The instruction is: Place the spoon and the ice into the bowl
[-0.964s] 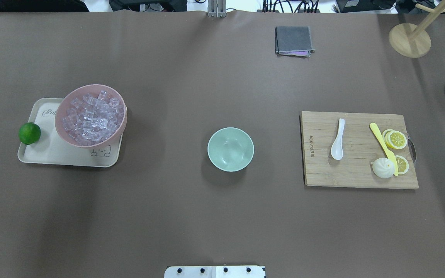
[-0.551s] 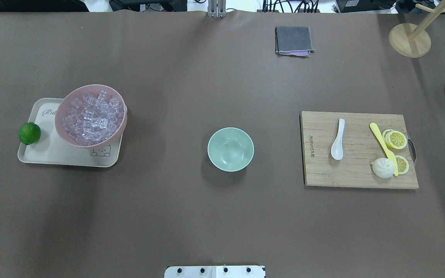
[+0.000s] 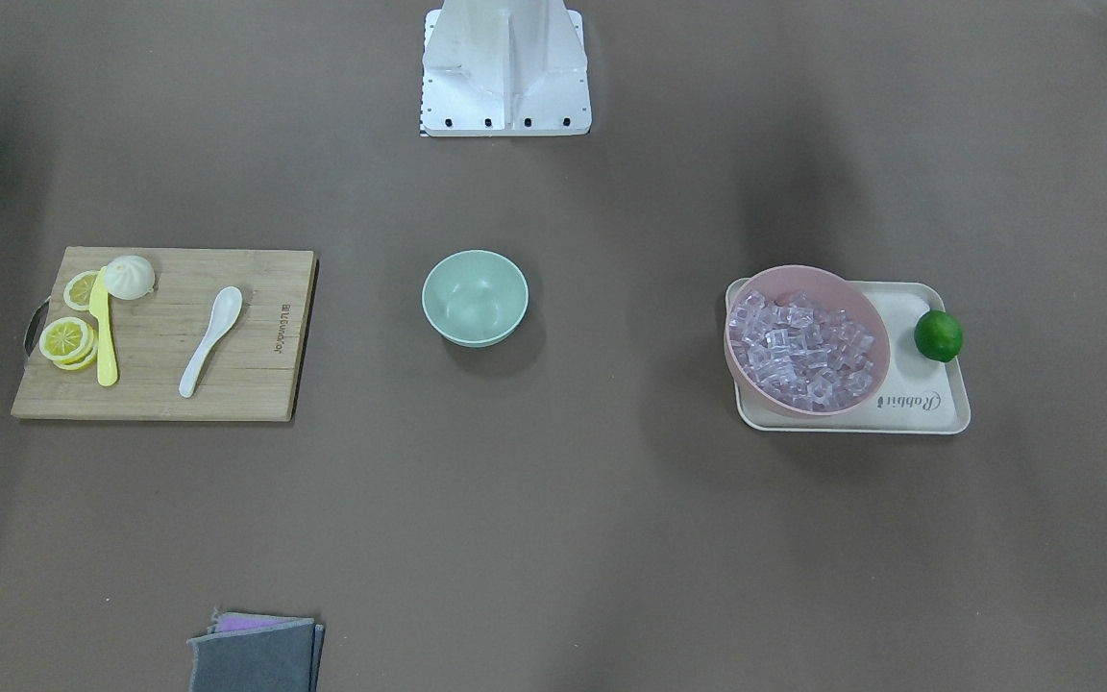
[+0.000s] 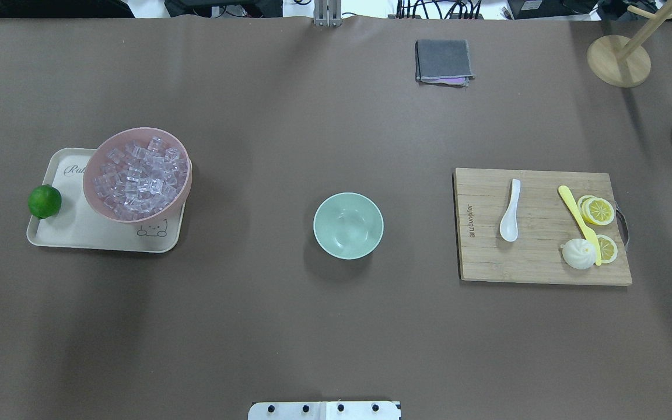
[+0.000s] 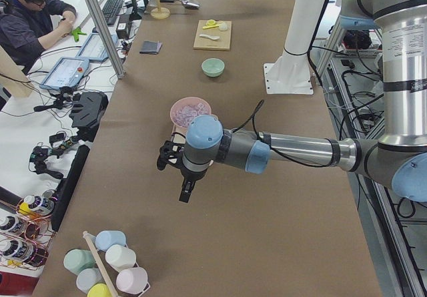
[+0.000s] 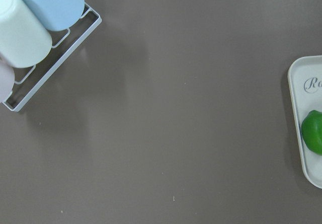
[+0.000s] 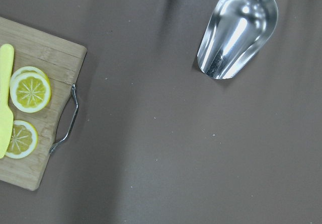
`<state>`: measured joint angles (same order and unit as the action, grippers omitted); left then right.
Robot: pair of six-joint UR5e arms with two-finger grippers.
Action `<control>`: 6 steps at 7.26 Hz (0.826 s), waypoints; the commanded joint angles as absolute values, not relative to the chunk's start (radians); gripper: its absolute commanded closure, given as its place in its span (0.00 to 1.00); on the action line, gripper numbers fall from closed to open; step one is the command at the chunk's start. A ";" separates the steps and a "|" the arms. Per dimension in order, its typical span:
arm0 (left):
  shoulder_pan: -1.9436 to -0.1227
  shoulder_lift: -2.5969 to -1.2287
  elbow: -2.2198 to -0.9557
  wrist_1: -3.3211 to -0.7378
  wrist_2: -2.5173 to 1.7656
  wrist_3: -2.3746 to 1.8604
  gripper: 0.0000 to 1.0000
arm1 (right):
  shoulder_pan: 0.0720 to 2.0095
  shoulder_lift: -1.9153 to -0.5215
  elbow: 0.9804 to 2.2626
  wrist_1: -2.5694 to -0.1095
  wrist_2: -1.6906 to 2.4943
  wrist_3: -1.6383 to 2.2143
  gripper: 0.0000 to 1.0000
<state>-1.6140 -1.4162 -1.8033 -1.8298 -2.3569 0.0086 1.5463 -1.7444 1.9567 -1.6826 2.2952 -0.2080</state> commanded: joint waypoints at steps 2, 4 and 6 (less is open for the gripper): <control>-1.612 -1.464 -1.778 -1.916 -2.358 -0.047 0.02 | 1.546 -1.740 2.017 -1.669 2.303 -0.198 0.00; -1.612 -1.514 -1.790 -1.924 -2.356 -0.249 0.02 | 1.555 -1.712 2.031 -1.669 2.304 -0.184 0.00; -1.609 -1.558 -1.749 -2.026 -2.362 -0.261 0.02 | 1.565 -1.715 2.043 -1.657 2.309 -0.150 0.00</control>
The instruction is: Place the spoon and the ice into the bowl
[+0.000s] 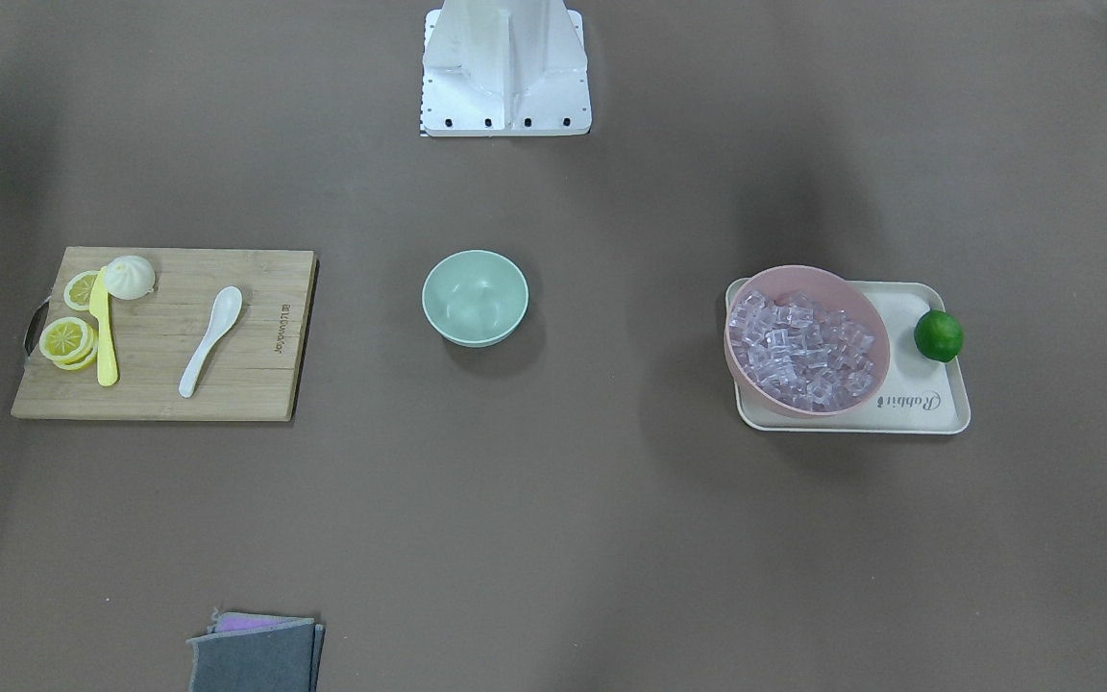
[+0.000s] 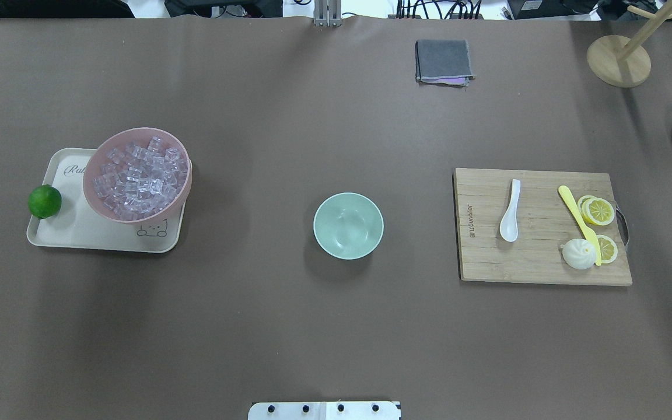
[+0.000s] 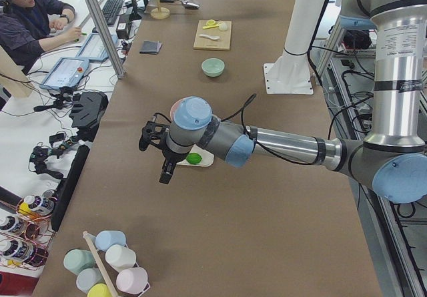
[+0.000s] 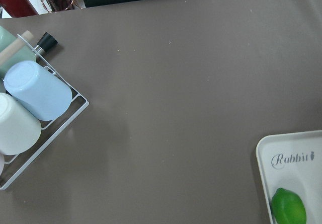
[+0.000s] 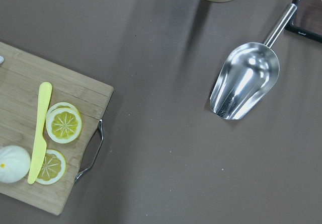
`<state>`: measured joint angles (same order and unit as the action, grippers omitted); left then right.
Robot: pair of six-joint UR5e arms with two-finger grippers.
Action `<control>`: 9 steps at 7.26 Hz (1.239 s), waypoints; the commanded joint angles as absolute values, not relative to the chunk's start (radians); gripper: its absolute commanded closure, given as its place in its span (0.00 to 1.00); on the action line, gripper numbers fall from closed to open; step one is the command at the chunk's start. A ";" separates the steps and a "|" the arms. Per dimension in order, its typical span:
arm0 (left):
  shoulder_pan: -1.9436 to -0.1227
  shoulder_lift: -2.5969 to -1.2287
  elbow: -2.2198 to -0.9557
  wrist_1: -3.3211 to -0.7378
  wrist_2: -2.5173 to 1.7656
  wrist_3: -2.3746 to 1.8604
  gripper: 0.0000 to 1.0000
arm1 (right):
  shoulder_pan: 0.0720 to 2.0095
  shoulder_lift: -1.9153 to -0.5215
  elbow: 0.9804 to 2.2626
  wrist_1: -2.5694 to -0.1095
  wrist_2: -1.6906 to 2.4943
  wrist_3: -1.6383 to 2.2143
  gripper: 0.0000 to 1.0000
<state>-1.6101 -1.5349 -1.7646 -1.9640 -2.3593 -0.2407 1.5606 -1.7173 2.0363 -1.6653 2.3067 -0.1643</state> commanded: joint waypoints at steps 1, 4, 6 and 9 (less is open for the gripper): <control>-1.609 -1.563 -1.738 -2.057 -2.362 -0.264 0.02 | 1.566 -1.727 2.030 -1.582 2.306 -0.152 0.00; -1.556 -1.601 -1.749 -2.143 -2.368 -0.278 0.02 | 1.557 -1.692 2.033 -1.505 2.316 0.012 0.00; -1.417 -1.624 -1.788 -2.189 -2.364 -0.462 0.00 | 1.482 -1.642 2.036 -1.499 2.318 0.206 0.00; -1.184 -1.696 -1.811 -2.312 -2.250 -0.751 0.00 | 1.386 -1.637 2.042 -1.411 2.280 0.426 0.00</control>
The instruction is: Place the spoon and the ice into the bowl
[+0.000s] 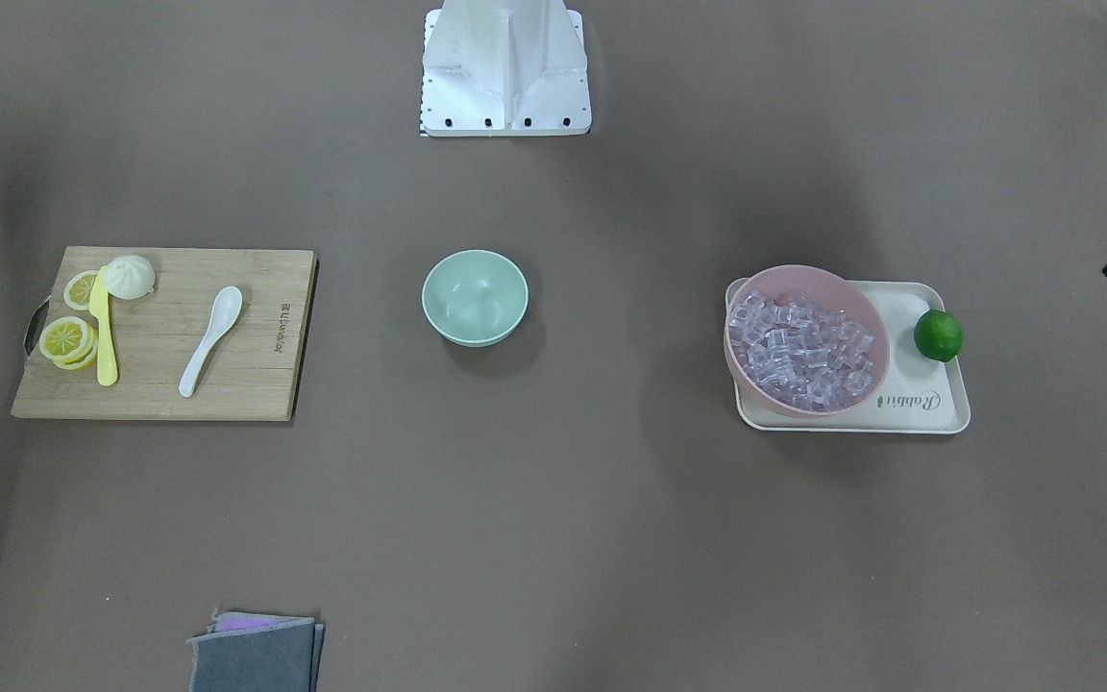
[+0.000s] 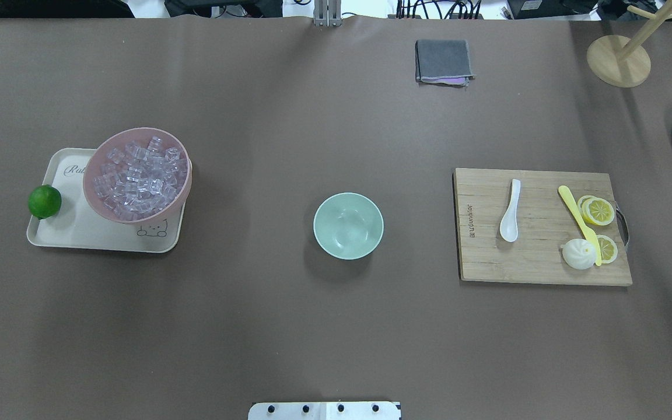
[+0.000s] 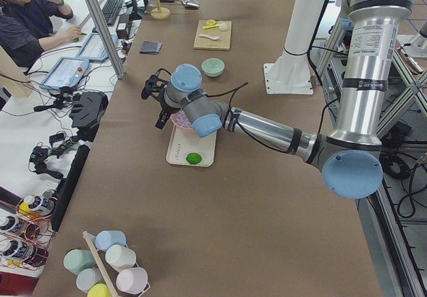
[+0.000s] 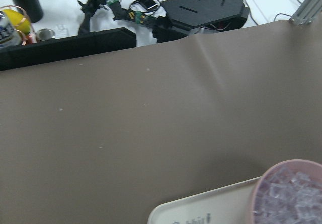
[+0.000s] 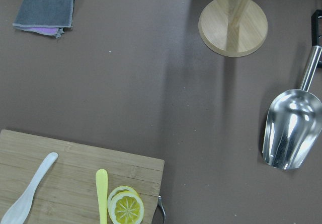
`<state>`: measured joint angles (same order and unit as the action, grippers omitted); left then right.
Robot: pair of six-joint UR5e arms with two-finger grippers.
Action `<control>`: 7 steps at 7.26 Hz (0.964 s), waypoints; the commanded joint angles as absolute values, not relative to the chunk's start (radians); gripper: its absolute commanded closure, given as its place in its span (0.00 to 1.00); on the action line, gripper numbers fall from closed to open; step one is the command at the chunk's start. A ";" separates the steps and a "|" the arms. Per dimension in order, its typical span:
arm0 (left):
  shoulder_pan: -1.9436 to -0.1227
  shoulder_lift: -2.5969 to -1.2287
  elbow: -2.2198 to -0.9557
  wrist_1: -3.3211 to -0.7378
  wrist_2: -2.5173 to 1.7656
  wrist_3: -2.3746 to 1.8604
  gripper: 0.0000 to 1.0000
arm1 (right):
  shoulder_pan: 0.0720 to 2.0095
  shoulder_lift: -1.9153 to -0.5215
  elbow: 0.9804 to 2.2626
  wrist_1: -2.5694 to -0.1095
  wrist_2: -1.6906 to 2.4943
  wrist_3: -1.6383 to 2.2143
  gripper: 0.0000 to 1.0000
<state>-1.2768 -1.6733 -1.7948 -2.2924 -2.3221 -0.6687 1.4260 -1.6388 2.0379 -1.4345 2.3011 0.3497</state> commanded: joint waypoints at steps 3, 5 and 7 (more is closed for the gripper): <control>-0.915 -1.713 -1.818 -2.307 -1.929 -0.833 0.03 | 1.351 -1.646 2.043 -1.353 2.266 0.494 0.00; -0.816 -1.724 -1.812 -2.303 -1.830 -0.860 0.17 | 1.351 -1.649 2.043 -1.353 2.266 0.494 0.00; -0.749 -1.726 -1.772 -2.301 -1.734 -0.861 0.20 | 1.351 -1.652 2.043 -1.351 2.266 0.494 0.00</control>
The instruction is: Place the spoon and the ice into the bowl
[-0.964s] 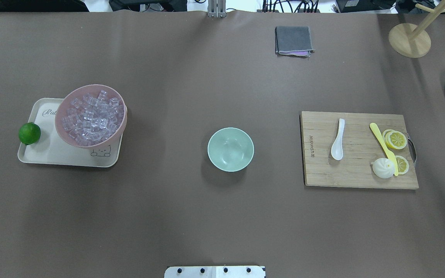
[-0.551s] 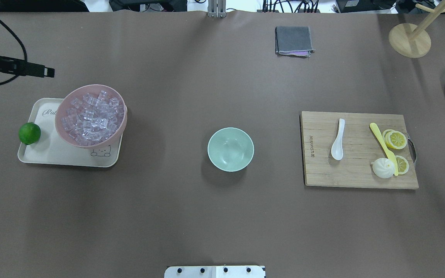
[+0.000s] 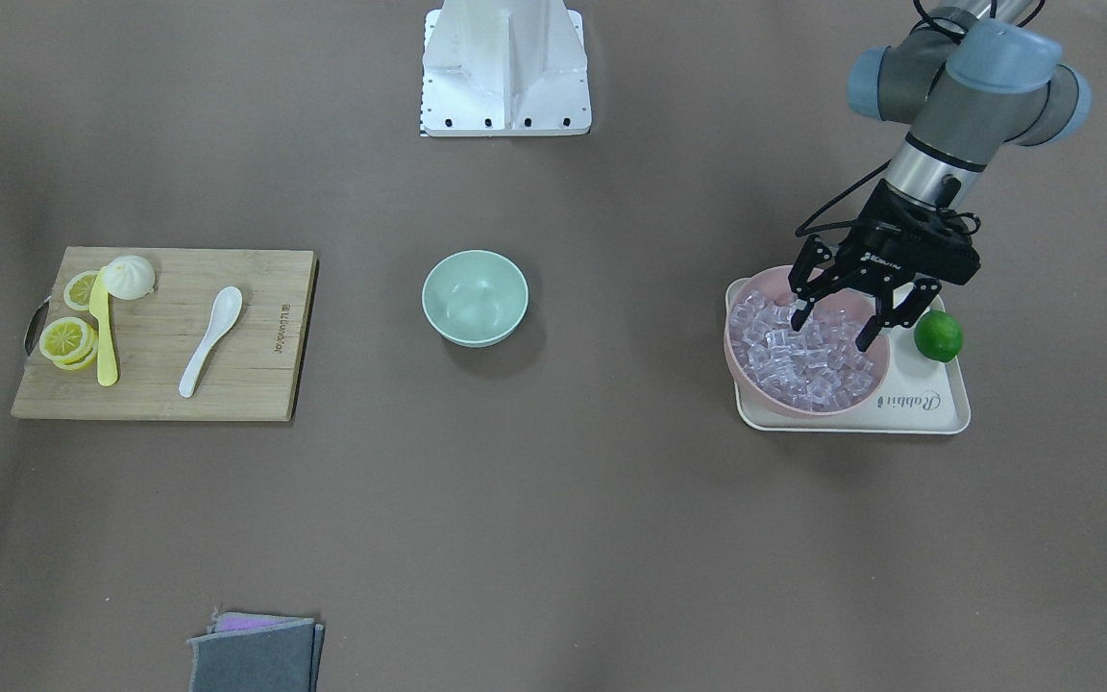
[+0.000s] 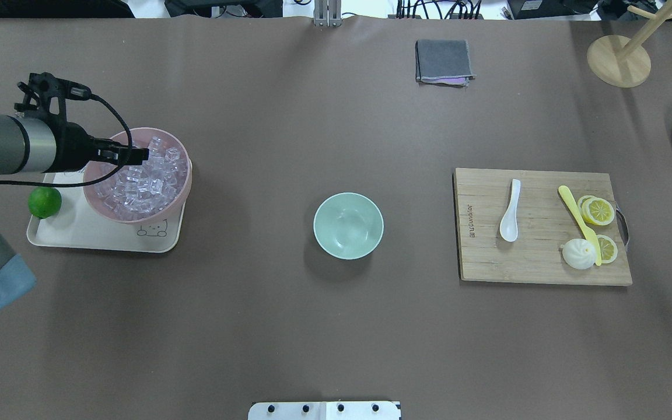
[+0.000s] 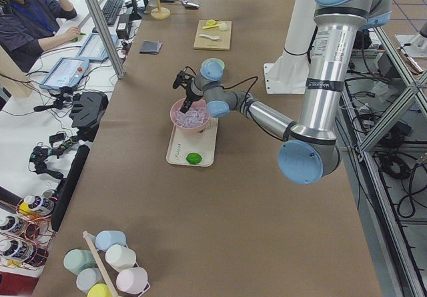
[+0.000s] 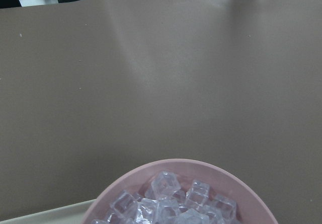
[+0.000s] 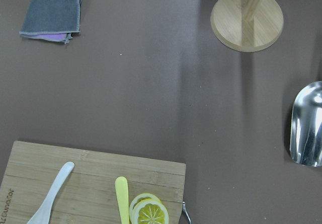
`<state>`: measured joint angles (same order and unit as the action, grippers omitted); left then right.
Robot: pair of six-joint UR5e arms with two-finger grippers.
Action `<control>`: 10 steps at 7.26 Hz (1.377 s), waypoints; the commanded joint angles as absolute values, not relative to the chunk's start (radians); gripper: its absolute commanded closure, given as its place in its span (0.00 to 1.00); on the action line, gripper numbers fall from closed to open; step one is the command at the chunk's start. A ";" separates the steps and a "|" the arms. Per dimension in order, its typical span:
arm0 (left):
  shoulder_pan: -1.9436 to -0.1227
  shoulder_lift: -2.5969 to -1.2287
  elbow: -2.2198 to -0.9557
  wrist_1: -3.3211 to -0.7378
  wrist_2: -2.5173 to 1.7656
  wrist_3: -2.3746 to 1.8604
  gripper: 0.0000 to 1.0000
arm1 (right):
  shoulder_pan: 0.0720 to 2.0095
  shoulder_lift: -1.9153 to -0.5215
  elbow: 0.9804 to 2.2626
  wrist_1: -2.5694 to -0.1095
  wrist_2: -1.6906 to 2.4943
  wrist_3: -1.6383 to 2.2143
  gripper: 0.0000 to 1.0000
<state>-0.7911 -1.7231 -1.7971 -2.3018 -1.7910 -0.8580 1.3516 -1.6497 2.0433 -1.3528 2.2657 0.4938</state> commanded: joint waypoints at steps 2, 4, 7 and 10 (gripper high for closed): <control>-0.749 -1.724 -1.734 -2.301 -1.726 -0.848 0.25 | 1.351 -1.652 2.043 -1.351 2.266 0.494 0.00; -0.747 -1.723 -1.723 -2.301 -1.724 -0.847 0.30 | 1.351 -1.652 2.043 -1.351 2.266 0.494 0.00; -0.736 -1.724 -1.710 -2.299 -1.692 -0.844 0.38 | 1.351 -1.654 2.043 -1.351 2.267 0.494 0.00; -0.721 -1.723 -1.710 -2.299 -1.672 -0.844 0.40 | 1.351 -1.654 2.043 -1.351 2.267 0.494 0.00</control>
<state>-0.7248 -1.7229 -1.7107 -2.2995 -1.6793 -0.8438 1.3514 -1.6536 2.0433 -1.3514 2.2668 0.4939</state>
